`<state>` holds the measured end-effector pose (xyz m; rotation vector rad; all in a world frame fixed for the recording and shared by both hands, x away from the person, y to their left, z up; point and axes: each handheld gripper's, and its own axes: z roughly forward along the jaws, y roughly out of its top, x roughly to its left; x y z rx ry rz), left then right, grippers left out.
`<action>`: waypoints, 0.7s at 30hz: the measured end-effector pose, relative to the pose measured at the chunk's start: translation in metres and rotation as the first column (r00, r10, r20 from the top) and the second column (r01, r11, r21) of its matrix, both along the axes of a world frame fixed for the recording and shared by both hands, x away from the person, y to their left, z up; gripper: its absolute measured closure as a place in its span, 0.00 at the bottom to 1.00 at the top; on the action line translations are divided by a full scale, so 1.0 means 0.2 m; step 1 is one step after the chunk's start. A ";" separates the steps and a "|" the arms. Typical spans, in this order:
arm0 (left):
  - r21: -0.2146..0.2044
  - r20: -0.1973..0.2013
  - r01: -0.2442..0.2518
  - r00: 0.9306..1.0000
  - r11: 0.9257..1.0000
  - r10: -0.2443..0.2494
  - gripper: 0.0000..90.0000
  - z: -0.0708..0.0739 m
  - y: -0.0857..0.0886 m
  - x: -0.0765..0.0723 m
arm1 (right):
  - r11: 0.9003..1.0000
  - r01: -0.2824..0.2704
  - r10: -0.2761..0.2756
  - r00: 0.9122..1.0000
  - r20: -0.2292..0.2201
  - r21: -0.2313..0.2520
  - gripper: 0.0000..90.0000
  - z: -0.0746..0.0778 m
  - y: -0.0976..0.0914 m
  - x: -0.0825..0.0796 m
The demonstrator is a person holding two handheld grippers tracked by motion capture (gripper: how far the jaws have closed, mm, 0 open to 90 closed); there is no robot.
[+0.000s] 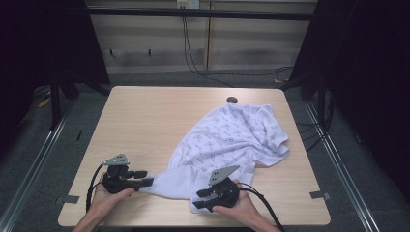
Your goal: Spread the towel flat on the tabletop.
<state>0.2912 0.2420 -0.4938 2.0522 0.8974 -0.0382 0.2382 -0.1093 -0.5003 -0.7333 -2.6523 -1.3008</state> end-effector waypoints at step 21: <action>-0.043 -0.015 -0.016 1.000 0.999 0.015 0.89 0.00 0.03 0.02 | 0.993 -0.087 0.100 0.977 0.186 -0.074 0.95 -0.02 0.04 -0.14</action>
